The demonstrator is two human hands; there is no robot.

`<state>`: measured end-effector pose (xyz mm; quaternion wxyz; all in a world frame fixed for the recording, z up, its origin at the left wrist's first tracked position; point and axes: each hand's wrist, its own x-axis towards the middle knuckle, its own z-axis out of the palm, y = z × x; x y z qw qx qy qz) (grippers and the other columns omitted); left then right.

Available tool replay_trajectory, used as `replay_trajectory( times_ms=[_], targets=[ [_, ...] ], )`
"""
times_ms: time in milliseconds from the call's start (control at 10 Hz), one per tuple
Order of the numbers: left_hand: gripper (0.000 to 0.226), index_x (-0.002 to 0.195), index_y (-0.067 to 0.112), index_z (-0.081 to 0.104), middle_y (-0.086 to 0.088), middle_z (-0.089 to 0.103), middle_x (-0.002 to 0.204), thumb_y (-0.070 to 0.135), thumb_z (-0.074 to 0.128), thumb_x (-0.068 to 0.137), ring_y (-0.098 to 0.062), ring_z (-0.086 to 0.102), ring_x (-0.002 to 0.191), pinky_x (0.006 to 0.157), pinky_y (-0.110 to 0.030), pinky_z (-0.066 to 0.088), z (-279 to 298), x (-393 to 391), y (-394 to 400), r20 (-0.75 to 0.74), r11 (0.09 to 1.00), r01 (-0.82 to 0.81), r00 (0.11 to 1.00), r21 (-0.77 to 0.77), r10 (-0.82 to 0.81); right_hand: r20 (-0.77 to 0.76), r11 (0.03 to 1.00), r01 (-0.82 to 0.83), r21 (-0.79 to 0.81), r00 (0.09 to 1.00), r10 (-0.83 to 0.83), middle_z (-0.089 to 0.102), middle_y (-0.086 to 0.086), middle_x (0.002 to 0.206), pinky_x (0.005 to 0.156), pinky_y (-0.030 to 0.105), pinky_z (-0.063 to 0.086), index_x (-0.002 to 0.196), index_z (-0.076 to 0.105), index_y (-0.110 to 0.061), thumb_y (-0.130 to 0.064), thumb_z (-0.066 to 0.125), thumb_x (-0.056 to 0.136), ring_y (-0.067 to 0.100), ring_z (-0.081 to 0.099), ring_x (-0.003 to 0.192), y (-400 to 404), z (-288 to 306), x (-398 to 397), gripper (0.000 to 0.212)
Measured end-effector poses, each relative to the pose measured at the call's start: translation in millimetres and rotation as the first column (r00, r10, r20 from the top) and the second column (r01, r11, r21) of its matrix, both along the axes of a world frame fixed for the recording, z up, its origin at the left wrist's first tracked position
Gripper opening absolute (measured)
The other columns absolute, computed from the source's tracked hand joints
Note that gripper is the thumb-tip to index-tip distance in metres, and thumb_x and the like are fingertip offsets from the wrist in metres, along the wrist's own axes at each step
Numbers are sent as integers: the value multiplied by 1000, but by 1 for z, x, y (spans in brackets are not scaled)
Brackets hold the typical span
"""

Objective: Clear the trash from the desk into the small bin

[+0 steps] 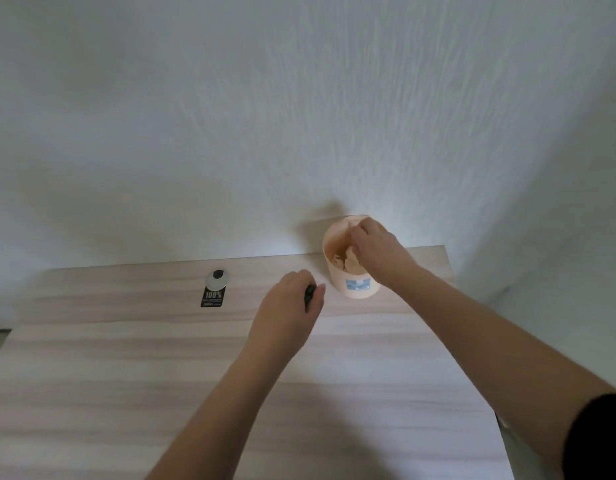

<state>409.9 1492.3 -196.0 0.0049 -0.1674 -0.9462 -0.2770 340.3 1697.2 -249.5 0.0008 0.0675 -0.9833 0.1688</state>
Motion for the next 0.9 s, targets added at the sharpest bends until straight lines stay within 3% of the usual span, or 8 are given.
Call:
replay_trajectory(
  times_ms=[100,200,400,500,600,800,900],
  targets=[
    [22,76,19,46,4,48,72,32,52,92,-12,45,65,56,-25,36,-11,-20,5,9,1000,6,1000,-13,-6,62,997,60,-48,996,-57,41,8,140,97,45,37,131,43,-20,-24,49,93,28,46,121,-1,-4,-10,39],
    [21,75,23,43,12,42,71,30,54,91,-6,42,65,56,-16,32,-19,-37,19,7,999,45,999,0,-45,-11,996,88,-26,996,-88,41,3,143,104,45,31,133,42,-24,-24,49,92,26,43,126,3,-8,-3,42],
    [16,89,20,53,2,42,90,34,48,93,-19,45,88,74,-30,43,-42,-86,65,4,998,65,998,18,-65,-6,986,168,-3,986,-168,45,3,139,103,40,31,131,44,-20,-25,51,92,27,45,123,30,-5,31,40],
    [12,98,22,54,0,45,99,33,50,93,-20,44,98,83,-32,42,-58,-110,93,-26,992,112,993,-52,-114,18,982,189,8,982,-189,44,3,141,106,41,30,132,43,-22,-26,53,92,25,42,127,42,-5,56,42],
    [22,110,19,55,-7,49,114,30,55,91,-27,45,107,91,-39,41,-75,-126,108,35,972,146,989,-185,-142,52,984,175,18,983,-176,42,1,143,109,43,30,133,44,-24,-24,51,92,23,37,132,53,-6,76,41],
    [31,114,23,54,-4,45,131,34,61,86,-29,40,120,100,-47,35,-83,-128,110,83,949,205,978,-241,-190,71,976,215,-32,975,-213,42,2,143,110,41,27,132,45,-22,-21,51,92,23,37,131,74,-7,97,40],
    [26,111,23,55,-2,48,129,34,57,87,-28,41,122,102,-48,34,-79,-119,104,4,935,247,967,-255,-254,39,960,279,-4,960,-278,46,2,140,108,41,29,131,47,-20,-21,50,92,24,41,128,76,-11,105,38]
  ],
)
